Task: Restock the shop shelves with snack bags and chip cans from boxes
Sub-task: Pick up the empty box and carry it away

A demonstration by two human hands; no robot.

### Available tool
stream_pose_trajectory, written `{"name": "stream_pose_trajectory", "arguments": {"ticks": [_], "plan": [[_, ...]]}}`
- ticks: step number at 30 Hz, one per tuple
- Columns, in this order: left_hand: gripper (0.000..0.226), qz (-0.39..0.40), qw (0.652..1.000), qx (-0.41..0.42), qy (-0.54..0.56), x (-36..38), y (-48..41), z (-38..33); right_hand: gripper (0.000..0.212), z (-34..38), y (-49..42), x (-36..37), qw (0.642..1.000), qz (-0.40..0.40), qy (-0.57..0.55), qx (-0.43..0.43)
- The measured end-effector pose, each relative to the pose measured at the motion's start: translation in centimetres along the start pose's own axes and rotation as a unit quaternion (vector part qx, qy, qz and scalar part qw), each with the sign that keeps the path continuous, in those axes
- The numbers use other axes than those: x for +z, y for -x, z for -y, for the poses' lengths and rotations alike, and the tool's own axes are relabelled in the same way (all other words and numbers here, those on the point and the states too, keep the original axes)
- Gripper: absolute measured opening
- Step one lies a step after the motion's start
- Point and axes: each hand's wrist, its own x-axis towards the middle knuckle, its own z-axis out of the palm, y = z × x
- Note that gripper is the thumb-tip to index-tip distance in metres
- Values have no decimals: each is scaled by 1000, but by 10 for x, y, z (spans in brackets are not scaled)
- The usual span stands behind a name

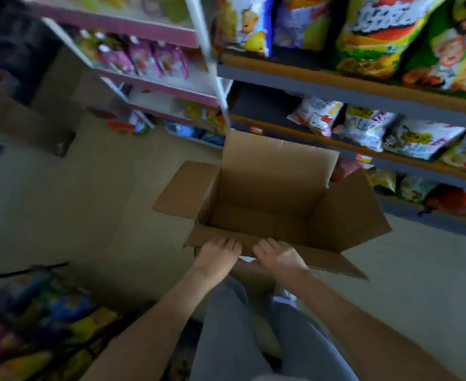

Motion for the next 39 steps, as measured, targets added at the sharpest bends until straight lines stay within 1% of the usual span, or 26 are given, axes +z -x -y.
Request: {"name": "stream_pose_trajectory", "arguments": {"ticks": [1, 2, 4, 5, 6, 7, 8, 11, 13, 15, 17, 18, 19, 21, 22, 24, 26, 28, 31, 36, 39], "plan": [[37, -17, 1000, -11, 5, 0, 10, 11, 20, 9, -10, -10, 1000, -3, 22, -18], [37, -33, 999, -25, 17, 3, 19, 23, 29, 17, -21, -14, 999, 19, 37, -26], [36, -47, 997, -48, 45, 3, 41, 50, 59, 34, -50, -22, 997, 42, 55, -39], [35, -47, 995, -66, 58, 1, 54, 63, 68, 46, -65, -29, 995, 59, 64, -40], [34, -31, 992, -96, 74, -3, 69, 76, 70, 59, -80, -37, 993, 85, 63, -44], [37, 0, 988, -127, 85, -3, 83, 90, 69, 73, -96, -43, 992, 103, 54, -41], [41, 14, 985, -152, 79, 2, 94, 104, 69, 86, -113, -49, 991, 115, 49, -49], [51, 29, 976, -196, 89, 9, 132, 148, 79, 134, -162, -67, 984, 148, 50, -83], [52, 37, 967, -232, 101, 12, 158, 181, 81, 169, -195, -79, 981, 135, 57, -123], [43, 29, 955, -275, 109, 16, 180, 217, 78, 202, -228, -84, 980, 112, 58, -157], [35, 34, 945, -299, 128, 14, 203, 257, 72, 232, -258, -86, 974, 72, 79, -200], [38, 32, 941, -307, 139, 16, 214, 277, 71, 246, -273, -85, 967, 52, 83, -234], [46, 30, 936, -317, 151, 18, 226, 296, 72, 260, -287, -86, 960, 50, 83, -261], [64, 35, 919, -351, 175, 26, 243, 330, 76, 288, -320, -86, 946, 36, 126, -297], [66, 42, 906, -376, 187, 32, 250, 344, 77, 301, -338, -90, 938, 15, 147, -312], [58, 44, 882, -420, 210, 44, 259, 368, 77, 330, -375, -101, 924, -8, 177, -340], [60, 21, 861, -452, 234, 55, 266, 393, 76, 353, -415, -106, 910, -30, 207, -358], [65, -10, 848, -472, 242, 65, 274, 422, 81, 372, -456, -109, 895, -26, 218, -389], [68, -56, 825, -510, 238, 77, 283, 488, 86, 407, -529, -121, 872, -36, 219, -435], [59, -87, 793, -562, 217, 82, 309, 623, 72, 487, -668, -160, 836, -84, 208, -500], [58, -98, 760, -606, 214, 90, 338, 699, 62, 549, -742, -179, 809, -113, 182, -547]]}}
